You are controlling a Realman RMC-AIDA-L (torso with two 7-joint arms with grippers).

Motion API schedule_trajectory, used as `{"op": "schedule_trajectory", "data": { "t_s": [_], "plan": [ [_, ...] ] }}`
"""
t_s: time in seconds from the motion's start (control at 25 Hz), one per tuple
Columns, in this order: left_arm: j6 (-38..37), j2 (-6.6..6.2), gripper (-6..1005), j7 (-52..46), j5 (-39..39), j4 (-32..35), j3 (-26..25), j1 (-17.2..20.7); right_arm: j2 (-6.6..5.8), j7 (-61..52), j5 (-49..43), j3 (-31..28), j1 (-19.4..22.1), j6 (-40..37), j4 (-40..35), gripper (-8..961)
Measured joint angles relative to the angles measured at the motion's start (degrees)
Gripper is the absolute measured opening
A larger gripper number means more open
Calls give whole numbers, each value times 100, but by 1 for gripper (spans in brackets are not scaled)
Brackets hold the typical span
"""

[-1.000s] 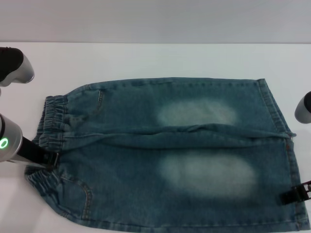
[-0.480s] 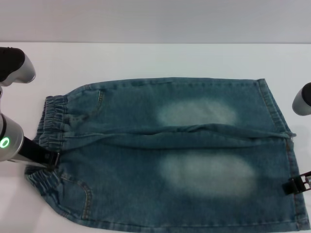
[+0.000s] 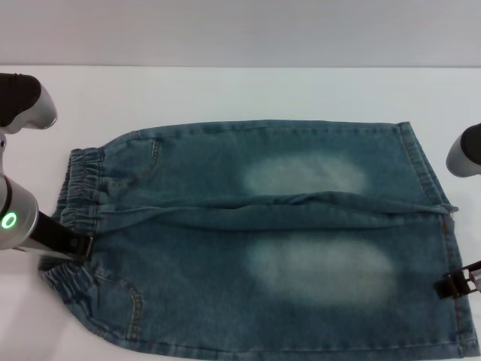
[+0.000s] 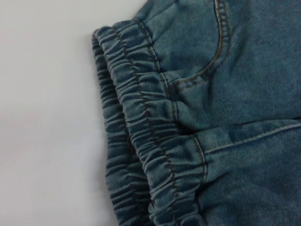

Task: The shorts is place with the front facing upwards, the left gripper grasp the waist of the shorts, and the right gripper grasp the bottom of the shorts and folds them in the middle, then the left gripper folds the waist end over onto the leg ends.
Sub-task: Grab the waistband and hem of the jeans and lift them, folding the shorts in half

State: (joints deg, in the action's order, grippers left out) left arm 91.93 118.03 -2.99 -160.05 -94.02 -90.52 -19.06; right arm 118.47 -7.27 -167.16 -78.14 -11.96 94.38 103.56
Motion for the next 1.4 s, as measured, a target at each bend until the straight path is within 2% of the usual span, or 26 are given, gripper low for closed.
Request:
{"op": "schedule_trajectory", "data": {
  "t_s": [0.12,0.32,0.88,1.4],
  "plan": [
    [0,-3,29,0,0,-3,-20,-1,0,3,0,7,-3,211,167,379],
    [0,-6,29,0,0,14,-27,-3,0,2,0,-16,-7,361,256,544],
    [20,-18,28,65,-6,140,-36,-143,7,-48,-10,13,89,578,262,525],
    [-57,-18,29,150,-7,220,-31,-168,4,-269,-10,288,147,672,273,512]
  ]
}}
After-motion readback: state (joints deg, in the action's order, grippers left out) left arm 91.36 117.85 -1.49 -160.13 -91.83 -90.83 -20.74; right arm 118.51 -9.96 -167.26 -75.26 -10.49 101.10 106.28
